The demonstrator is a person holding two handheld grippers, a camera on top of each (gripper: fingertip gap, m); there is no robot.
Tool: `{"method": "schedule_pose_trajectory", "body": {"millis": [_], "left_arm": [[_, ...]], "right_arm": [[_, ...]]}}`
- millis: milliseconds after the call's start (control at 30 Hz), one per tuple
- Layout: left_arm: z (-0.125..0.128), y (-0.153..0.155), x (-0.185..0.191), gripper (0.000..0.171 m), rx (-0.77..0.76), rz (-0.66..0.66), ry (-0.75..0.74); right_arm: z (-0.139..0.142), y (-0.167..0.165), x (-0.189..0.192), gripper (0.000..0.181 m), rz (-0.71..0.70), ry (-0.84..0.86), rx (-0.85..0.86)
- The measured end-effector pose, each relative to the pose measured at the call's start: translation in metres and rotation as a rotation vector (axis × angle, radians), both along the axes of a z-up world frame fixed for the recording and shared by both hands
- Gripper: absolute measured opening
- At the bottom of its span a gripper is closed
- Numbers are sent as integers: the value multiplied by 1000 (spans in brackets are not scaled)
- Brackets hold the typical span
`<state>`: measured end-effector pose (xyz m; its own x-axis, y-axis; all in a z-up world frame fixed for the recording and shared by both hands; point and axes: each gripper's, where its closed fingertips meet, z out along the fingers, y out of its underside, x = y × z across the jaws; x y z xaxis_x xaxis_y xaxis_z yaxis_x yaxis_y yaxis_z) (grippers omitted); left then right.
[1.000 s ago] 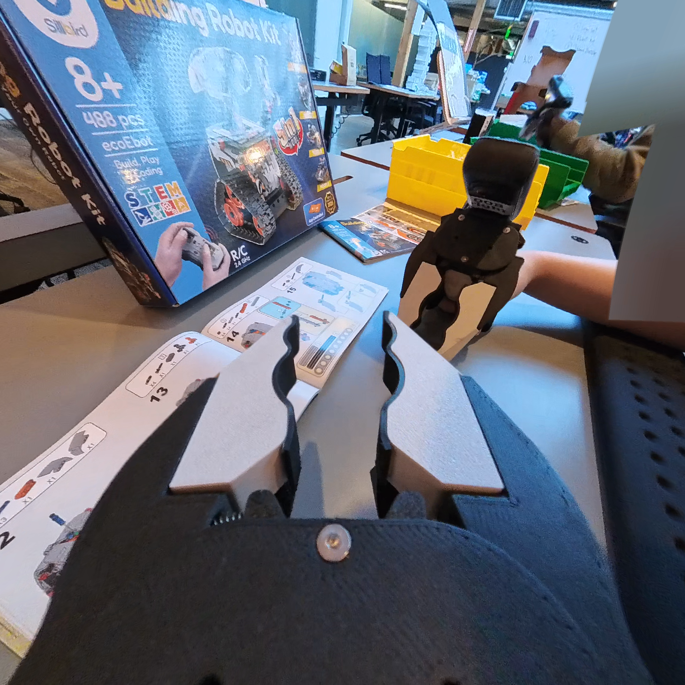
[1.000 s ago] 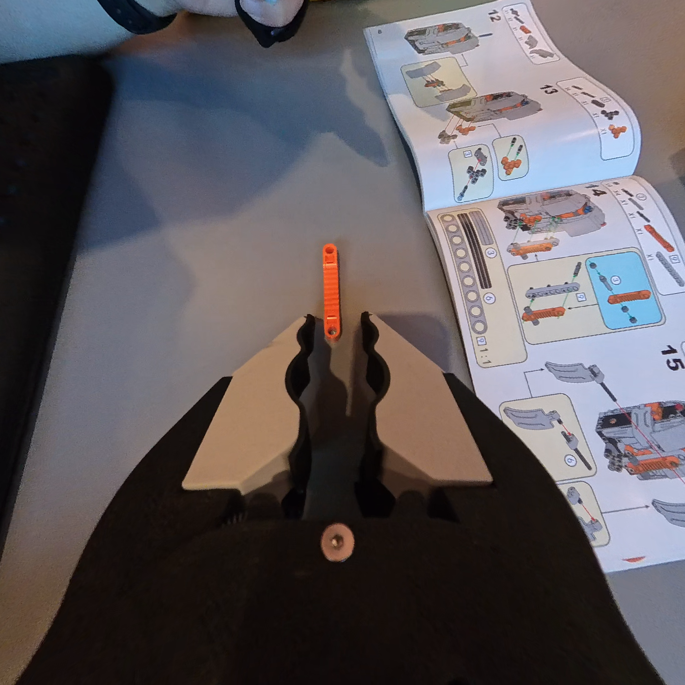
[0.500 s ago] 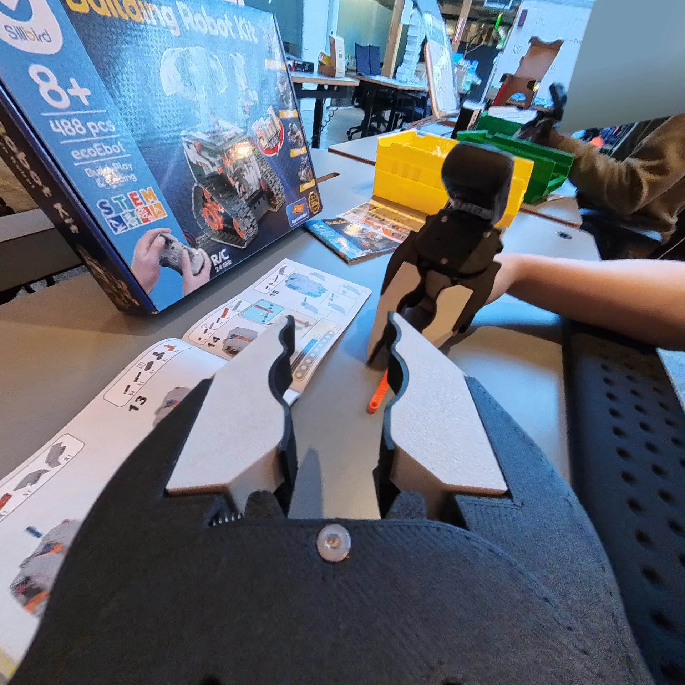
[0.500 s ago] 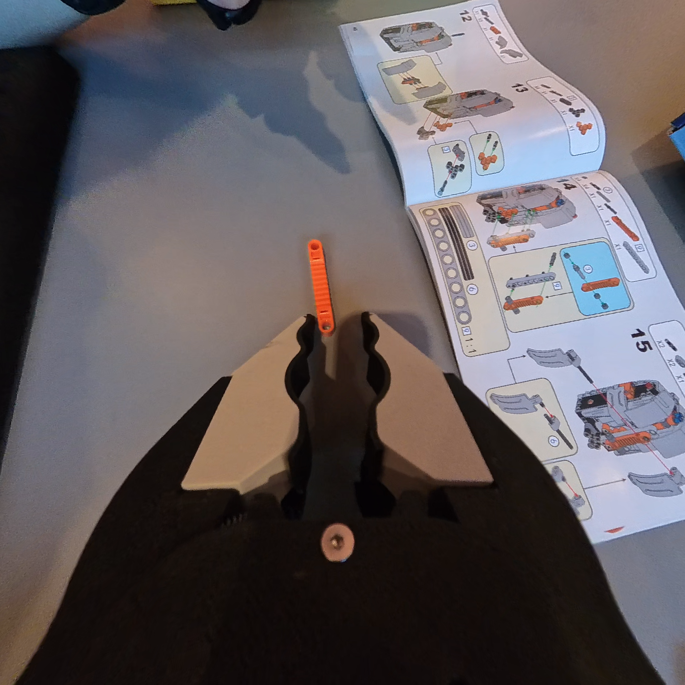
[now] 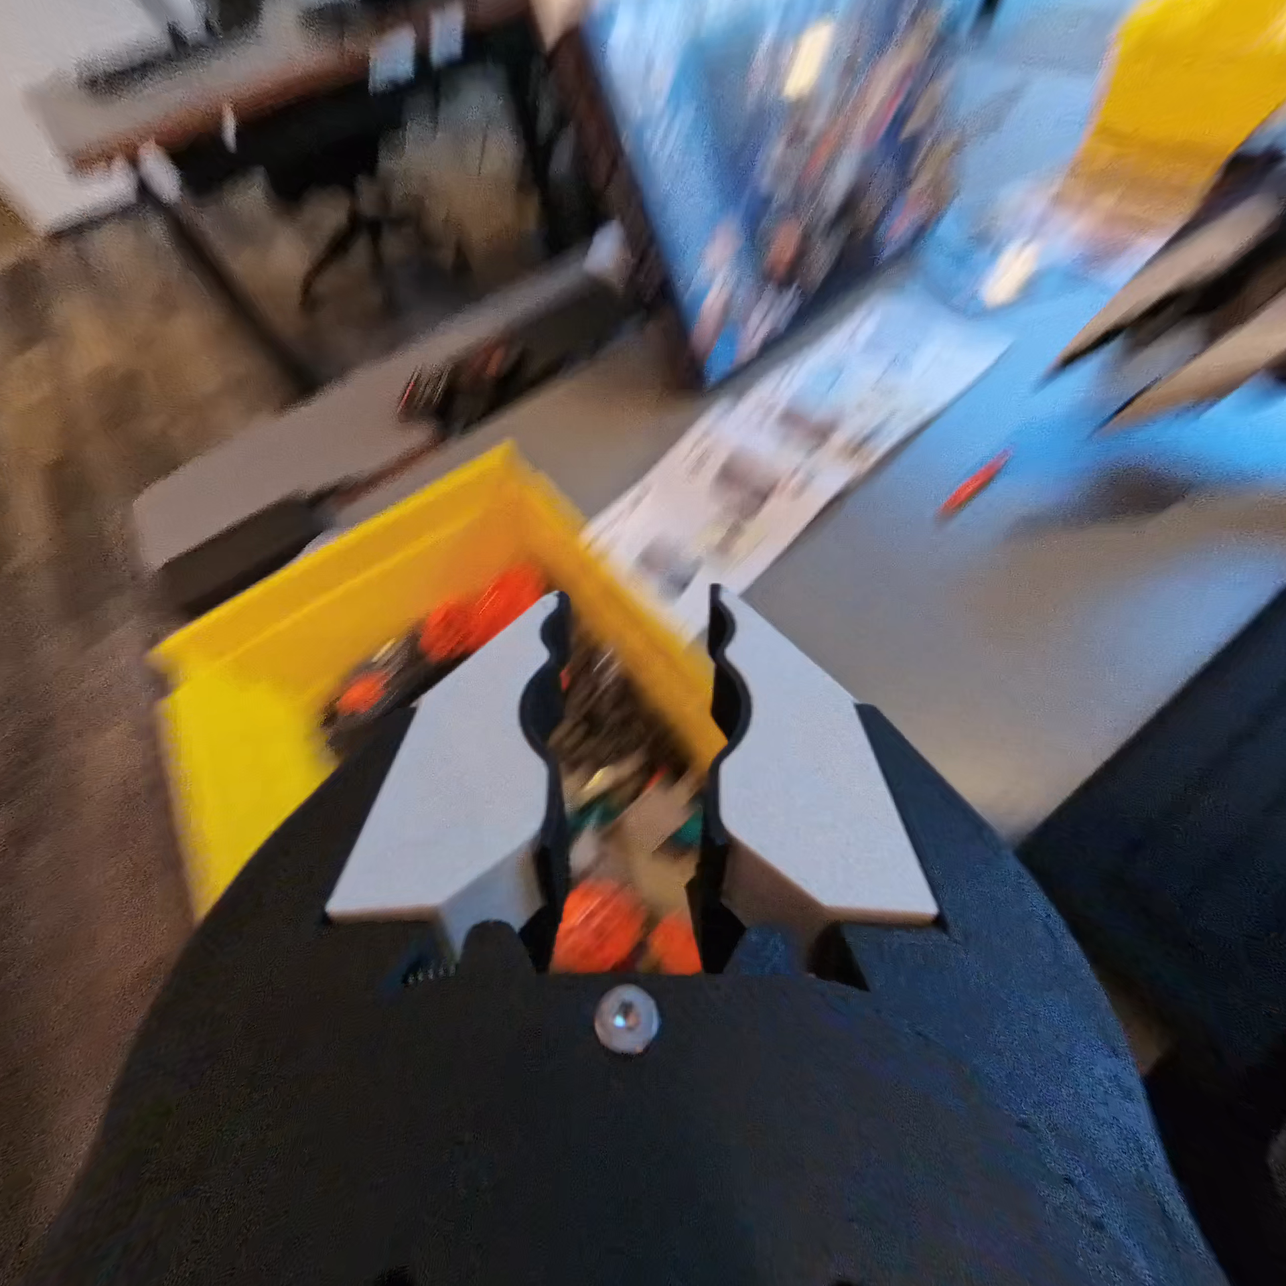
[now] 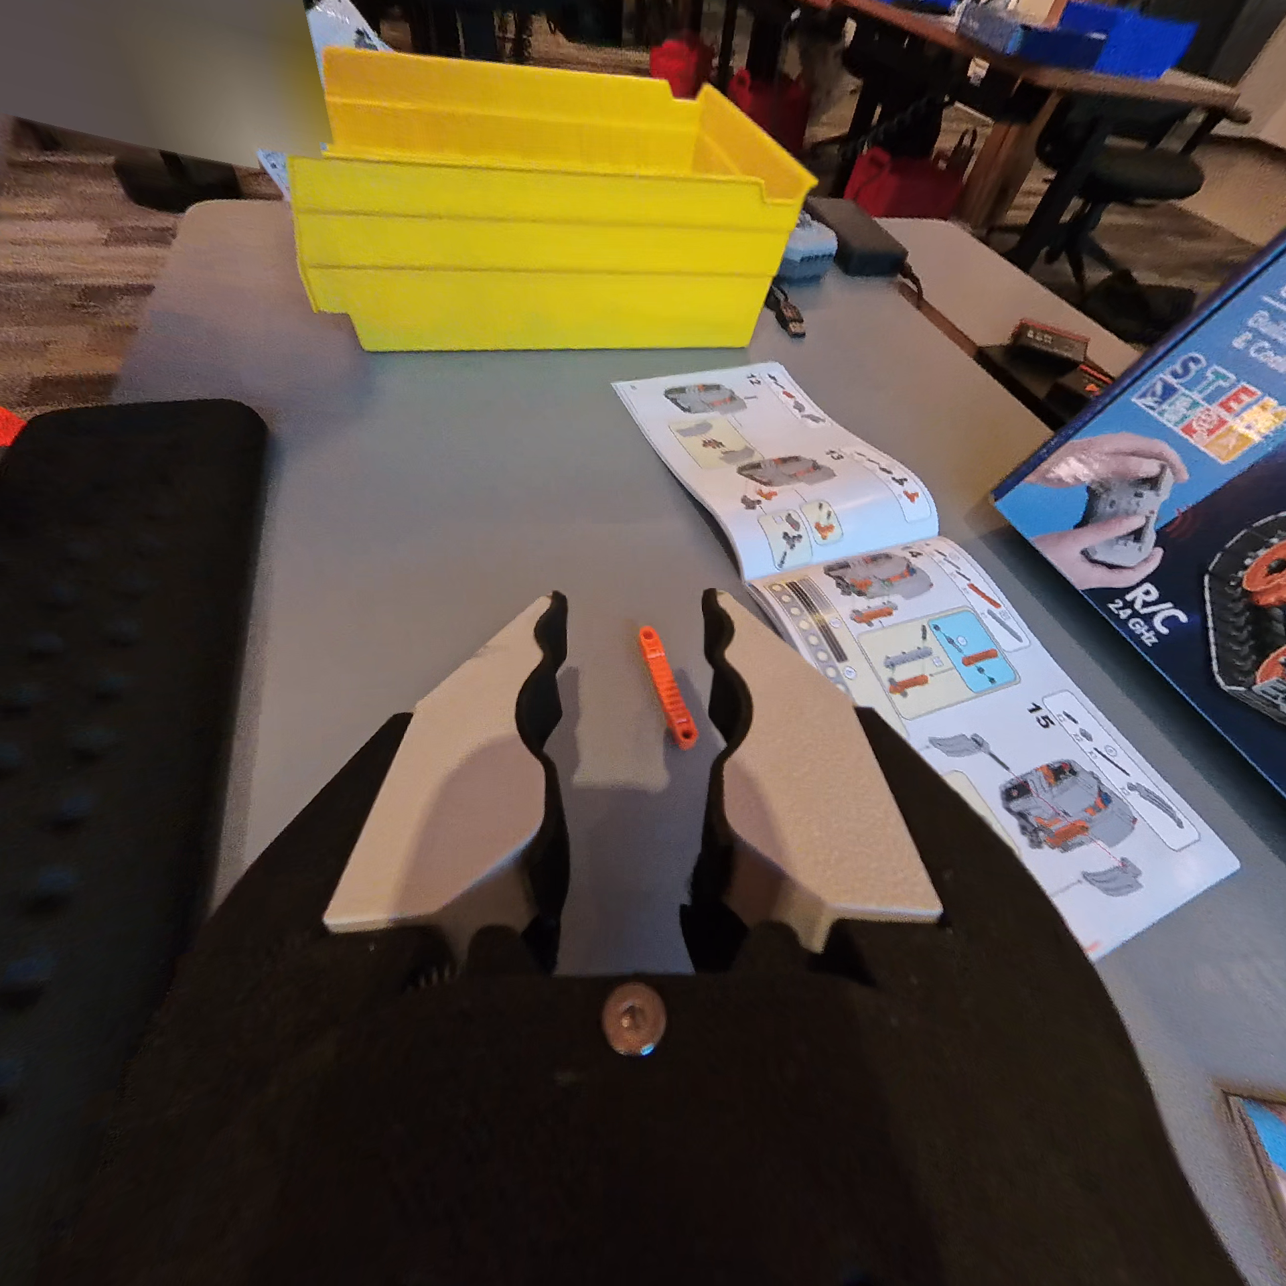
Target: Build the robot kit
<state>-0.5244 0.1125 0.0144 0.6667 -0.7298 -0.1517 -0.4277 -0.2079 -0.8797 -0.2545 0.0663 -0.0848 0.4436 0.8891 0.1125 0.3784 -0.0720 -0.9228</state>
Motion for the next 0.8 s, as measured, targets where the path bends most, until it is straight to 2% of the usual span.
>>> {"method": "schedule_pose_trajectory", "body": {"millis": [33, 100, 133, 233, 300, 367, 567, 667, 800], "left_arm": [[-16, 12, -33, 24, -40, 37, 163], [-47, 34, -84, 23, -116, 49, 484], [-61, 43, -98, 24, -150, 18, 602], [-106, 54, -110, 24, -345, -125, 764], [-127, 65, -120, 26, -418, -159, 875], [-139, 66, -119, 20, -486, -216, 911], [-160, 75, -113, 28, -546, -293, 895], [-161, 81, -109, 26, -537, -289, 866], [-161, 78, -111, 16, -540, -297, 868]], "right_arm": [[0, -2, -3, 38, 5, -1, 10], [-2, -3, -8, 37, 19, -14, 19], [-3, -2, -9, 38, 20, -20, 13], [-6, 1, -12, 38, 20, -13, -20], [-7, 1, -10, 37, 5, -25, -8], [-11, 3, -3, 37, -28, -46, 6], [-14, 1, 8, 34, -80, -11, -16], [-15, 4, 9, 34, -83, -11, -24], [-19, 4, 8, 34, -75, -29, -29]]}}
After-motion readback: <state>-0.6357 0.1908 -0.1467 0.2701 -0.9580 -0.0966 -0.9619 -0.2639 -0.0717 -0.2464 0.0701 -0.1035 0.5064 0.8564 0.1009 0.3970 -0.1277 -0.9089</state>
